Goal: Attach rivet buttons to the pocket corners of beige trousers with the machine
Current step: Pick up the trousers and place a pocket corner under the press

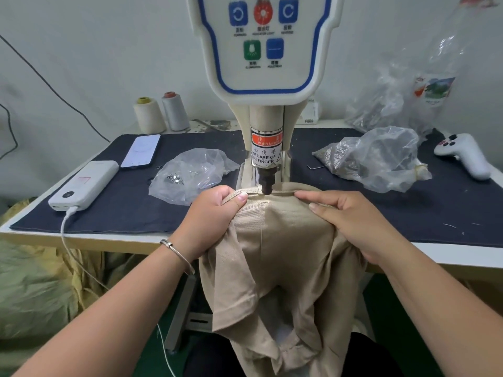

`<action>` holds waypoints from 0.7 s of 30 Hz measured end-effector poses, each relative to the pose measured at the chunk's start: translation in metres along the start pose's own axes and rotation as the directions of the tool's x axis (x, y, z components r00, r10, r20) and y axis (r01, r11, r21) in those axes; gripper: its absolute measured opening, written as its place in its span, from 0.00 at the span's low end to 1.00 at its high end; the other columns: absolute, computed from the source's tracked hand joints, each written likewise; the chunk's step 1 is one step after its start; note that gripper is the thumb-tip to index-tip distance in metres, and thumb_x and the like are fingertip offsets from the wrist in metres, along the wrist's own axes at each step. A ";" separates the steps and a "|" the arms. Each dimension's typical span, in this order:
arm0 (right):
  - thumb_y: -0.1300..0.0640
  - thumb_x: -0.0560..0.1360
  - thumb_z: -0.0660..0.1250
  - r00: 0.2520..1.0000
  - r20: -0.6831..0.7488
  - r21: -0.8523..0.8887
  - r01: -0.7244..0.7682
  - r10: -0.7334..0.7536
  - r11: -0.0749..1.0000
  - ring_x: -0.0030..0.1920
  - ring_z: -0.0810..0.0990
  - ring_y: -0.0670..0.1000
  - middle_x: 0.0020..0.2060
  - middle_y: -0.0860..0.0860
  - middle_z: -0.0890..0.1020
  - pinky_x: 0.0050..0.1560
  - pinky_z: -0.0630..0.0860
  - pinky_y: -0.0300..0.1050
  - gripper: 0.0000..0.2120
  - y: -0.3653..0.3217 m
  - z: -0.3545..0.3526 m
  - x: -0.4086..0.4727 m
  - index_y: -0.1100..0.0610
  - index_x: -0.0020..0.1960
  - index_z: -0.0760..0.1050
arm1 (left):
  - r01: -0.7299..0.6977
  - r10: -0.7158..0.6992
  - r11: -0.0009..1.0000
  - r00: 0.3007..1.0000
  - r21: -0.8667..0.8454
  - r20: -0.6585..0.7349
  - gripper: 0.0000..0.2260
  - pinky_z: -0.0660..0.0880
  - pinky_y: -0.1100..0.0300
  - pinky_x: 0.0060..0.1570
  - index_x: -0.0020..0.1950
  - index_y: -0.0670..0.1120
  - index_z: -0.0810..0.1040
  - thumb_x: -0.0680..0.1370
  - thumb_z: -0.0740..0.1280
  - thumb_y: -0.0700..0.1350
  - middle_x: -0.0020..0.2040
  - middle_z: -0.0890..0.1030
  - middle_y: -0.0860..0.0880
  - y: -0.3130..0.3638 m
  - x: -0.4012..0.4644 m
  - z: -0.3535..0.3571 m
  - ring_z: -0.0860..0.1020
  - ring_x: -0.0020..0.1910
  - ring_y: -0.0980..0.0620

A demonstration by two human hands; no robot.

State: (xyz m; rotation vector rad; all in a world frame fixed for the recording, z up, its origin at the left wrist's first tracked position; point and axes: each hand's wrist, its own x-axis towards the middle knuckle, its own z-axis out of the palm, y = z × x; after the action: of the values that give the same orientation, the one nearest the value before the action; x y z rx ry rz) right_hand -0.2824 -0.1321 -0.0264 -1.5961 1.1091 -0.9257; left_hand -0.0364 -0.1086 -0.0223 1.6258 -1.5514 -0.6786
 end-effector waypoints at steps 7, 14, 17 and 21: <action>0.55 0.70 0.75 1.000 -0.009 0.049 -0.012 0.012 0.999 0.56 0.77 0.31 0.52 0.35 0.83 0.55 0.70 0.23 0.14 0.004 -0.003 0.006 0.46 0.55 0.83 | -0.015 0.016 1.000 1.000 -0.025 0.010 0.17 0.67 0.60 0.38 0.47 0.36 0.79 0.82 0.65 0.51 0.36 0.73 0.48 0.002 0.006 0.001 0.70 0.36 0.54; 0.59 0.73 0.73 0.995 0.001 0.175 -0.095 0.097 0.980 0.56 0.80 0.38 0.53 0.41 0.84 0.65 0.71 0.39 0.11 0.004 -0.003 0.013 0.48 0.54 0.84 | 0.042 -0.036 0.993 0.998 -0.108 0.056 0.17 0.69 0.63 0.38 0.47 0.37 0.80 0.81 0.66 0.52 0.37 0.75 0.47 -0.002 0.017 0.000 0.72 0.37 0.54; 0.59 0.74 0.71 0.993 -0.007 0.176 -0.114 0.117 0.978 0.55 0.81 0.40 0.52 0.42 0.85 0.65 0.72 0.42 0.11 0.005 -0.002 0.015 0.49 0.54 0.84 | 0.064 -0.054 0.988 0.996 -0.137 0.073 0.16 0.69 0.69 0.32 0.41 0.41 0.79 0.81 0.67 0.52 0.32 0.74 0.51 -0.005 0.018 0.001 0.72 0.32 0.57; 0.61 0.76 0.69 0.991 -0.012 0.173 -0.128 0.132 0.977 0.55 0.81 0.41 0.52 0.43 0.85 0.65 0.72 0.41 0.11 0.005 -0.003 0.017 0.50 0.54 0.85 | 0.113 -0.089 0.975 0.988 -0.192 0.128 0.14 0.72 0.67 0.34 0.39 0.46 0.80 0.80 0.68 0.53 0.31 0.78 0.54 -0.007 0.016 -0.002 0.75 0.32 0.58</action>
State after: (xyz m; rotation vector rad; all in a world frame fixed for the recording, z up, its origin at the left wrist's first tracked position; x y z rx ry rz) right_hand -0.2811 -0.1501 -0.0298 -1.3597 1.1049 -0.9285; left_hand -0.0287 -0.1245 -0.0243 1.5447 -1.4394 -0.9699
